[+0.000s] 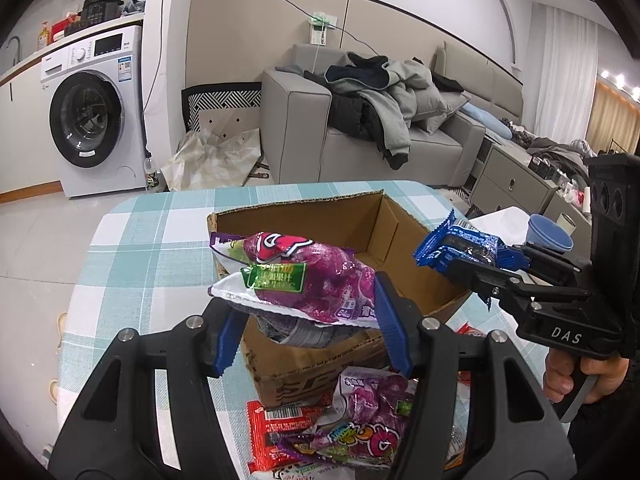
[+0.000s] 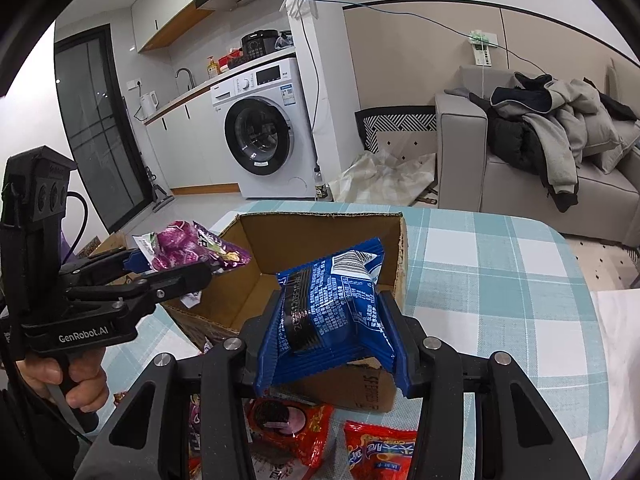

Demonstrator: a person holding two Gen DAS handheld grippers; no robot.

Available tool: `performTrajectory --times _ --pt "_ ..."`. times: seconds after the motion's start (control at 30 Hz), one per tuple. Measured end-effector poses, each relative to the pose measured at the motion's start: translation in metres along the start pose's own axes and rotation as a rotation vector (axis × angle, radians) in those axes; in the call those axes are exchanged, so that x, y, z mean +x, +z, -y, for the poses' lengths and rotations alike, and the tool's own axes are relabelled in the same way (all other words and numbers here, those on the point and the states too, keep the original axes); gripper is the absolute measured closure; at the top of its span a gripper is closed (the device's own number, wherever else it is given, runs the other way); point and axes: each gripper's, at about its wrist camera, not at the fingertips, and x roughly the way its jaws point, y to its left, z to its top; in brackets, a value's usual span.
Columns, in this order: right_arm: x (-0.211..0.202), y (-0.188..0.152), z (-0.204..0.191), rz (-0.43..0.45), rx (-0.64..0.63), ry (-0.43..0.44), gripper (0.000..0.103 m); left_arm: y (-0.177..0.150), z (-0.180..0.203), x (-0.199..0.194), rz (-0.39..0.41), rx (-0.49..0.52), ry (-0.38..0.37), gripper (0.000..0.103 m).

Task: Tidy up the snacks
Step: 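Lower both packets into the box and open both grippers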

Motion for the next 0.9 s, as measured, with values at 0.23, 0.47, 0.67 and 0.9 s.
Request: performTrajectory --times 0.23,0.47,0.67,0.9 --pt "0.015 0.001 0.003 -0.017 -0.003 0.003 0.057 0.003 0.004 0.026 -0.031 0.020 0.003 0.047" --pt "0.027 0.001 0.001 -0.033 -0.002 0.008 0.057 0.003 0.004 0.044 -0.055 0.046 0.011 0.047" --pt "0.035 0.001 -0.001 -0.045 -0.012 0.005 0.057 0.003 0.000 0.056 -0.074 0.054 0.016 0.047" --pt "0.040 0.002 -0.006 -0.051 -0.026 0.002 0.057 0.002 -0.003 0.062 -0.085 0.058 0.008 0.046"
